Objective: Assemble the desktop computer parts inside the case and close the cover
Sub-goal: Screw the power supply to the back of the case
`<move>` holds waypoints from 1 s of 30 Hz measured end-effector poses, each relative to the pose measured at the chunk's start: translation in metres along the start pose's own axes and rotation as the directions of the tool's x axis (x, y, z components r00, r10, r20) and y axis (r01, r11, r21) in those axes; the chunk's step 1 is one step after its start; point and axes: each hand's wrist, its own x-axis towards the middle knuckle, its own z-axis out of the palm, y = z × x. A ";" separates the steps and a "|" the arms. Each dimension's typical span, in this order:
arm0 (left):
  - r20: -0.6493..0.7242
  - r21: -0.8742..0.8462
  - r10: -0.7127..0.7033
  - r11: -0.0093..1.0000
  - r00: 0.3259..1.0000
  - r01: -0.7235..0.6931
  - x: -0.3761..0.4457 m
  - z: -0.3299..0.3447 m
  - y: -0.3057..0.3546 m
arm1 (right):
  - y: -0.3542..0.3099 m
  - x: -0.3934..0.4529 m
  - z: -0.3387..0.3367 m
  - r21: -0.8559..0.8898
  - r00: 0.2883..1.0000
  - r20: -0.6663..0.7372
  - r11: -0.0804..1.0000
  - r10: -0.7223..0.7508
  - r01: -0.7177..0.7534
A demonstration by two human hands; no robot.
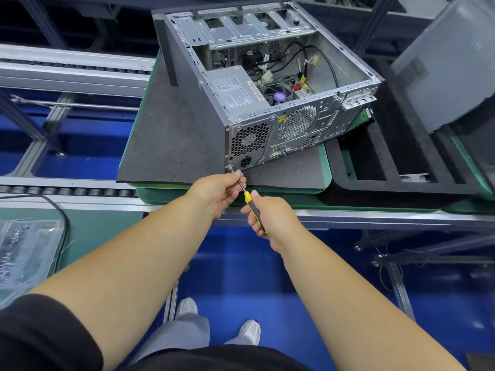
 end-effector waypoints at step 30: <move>-0.003 -0.011 0.023 1.000 1.000 -0.023 0.005 0.000 -0.007 | 0.007 0.007 0.011 -0.059 0.991 -0.107 0.995 -0.084 0.078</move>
